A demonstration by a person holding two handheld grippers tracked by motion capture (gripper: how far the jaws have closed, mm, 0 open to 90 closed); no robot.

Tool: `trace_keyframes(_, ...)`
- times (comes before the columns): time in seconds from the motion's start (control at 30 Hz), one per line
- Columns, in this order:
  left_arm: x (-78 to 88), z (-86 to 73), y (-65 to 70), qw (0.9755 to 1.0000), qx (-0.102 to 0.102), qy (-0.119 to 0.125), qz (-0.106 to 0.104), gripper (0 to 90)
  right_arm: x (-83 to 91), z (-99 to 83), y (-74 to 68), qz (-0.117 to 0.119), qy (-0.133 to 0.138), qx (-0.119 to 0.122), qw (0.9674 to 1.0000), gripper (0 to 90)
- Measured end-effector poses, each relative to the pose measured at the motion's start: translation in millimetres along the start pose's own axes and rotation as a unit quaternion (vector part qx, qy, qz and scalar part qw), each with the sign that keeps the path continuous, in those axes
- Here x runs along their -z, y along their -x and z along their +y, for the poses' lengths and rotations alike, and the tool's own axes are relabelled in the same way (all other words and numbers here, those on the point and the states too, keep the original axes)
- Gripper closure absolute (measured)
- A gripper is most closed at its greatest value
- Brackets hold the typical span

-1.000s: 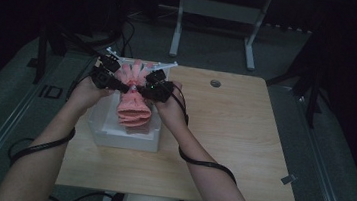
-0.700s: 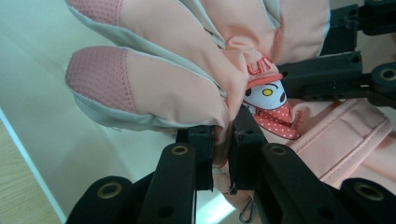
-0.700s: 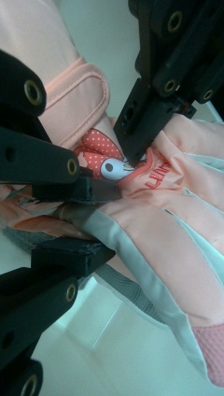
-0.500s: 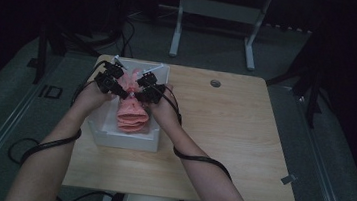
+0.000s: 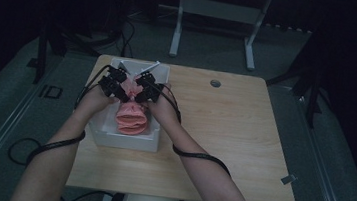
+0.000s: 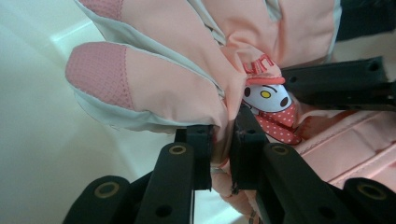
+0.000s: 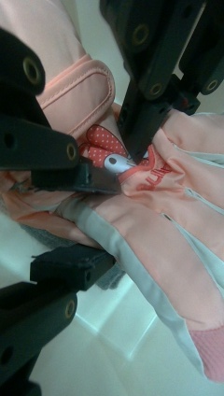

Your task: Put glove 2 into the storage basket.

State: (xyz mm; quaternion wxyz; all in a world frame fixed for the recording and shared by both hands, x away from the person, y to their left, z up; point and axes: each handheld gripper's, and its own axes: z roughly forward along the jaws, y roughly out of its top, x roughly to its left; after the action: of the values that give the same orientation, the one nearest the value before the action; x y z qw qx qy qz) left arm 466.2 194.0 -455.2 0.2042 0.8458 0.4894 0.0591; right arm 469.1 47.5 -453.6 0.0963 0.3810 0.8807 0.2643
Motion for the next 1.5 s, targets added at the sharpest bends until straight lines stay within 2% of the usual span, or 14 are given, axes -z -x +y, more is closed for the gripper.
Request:
trace_keyframes(0.07,-0.8,0.1,0.3,0.9999,0.004,-0.001,0.009,77.5,0.6,0.0,0.0,-0.004,0.002,0.000,1.0000,59.7)
trace_keyframes(0.23,-3.9,2.0,3.8,0.9983,0.003,-0.008,0.057,74.3,8.1,-0.5,0.5,-0.018,0.028,0.018,0.9993,53.0)
trace_keyframes(0.3,-5.0,3.3,3.3,0.9982,0.009,-0.012,0.058,71.8,13.3,0.2,3.3,-0.006,0.034,0.011,0.9993,52.6)
trace_keyframes(0.4,-4.8,3.4,3.4,0.9968,0.011,-0.014,0.078,66.0,21.2,-0.5,5.7,0.002,0.044,0.015,0.9989,50.8)
trace_keyframes(0.5,-3.0,1.9,4.6,0.9946,0.011,-0.004,0.104,59.3,28.6,-2.7,7.5,0.009,0.054,0.016,0.9984,50.5)
trace_keyframes(0.73,7.5,-1.9,10.1,0.9907,0.006,0.029,0.133,49.8,42.5,-8.9,13.7,0.019,0.073,0.020,0.9970,47.6)
trace_keyframes(0.9,14.7,-7.0,6.9,0.9912,0.016,0.044,0.124,49.2,56.0,-13.9,17.8,0.031,0.091,0.028,0.9950,45.9)
trace_keyframes(1.0,19.8,-10.7,7.9,0.9923,0.021,0.061,0.106,49.0,64.7,-17.9,19.0,0.036,0.105,0.034,0.9932,43.8)
trace_keyframes(1.2,35.0,-12.9,22.9,0.9909,0.011,0.109,0.078,44.2,81.1,-26.9,23.6,0.049,0.132,0.043,0.9891,39.9)
trace_keyframes(1.23,40.6,-11.9,32.5,0.9905,0.004,0.125,0.057,44.2,83.9,-28.2,24.4,0.049,0.137,0.045,0.9883,38.3)
trace_keyframes(1.3,44.3,-10.5,42.1,0.9895,-0.001,0.140,0.035,37.0,94.8,-33.4,29.0,0.054,0.149,0.052,0.9860,32.5)
trace_keyframes(1.37,45.7,-8.5,53.2,0.9886,-0.015,0.148,0.025,28.7,100.3,-36.9,32.9,0.058,0.155,0.053,0.9847,29.0)
trace_keyframes(1.43,46.6,-7.2,65.0,0.9874,-0.038,0.154,-0.001,18.9,106.0,-41.5,37.9,0.064,0.163,0.056,0.9829,24.5)
trace_keyframes(1.5,46.9,-6.1,73.9,0.9861,-0.045,0.160,0.000,13.1,110.5,-46.2,42.8,0.071,0.172,0.054,0.9811,21.1)
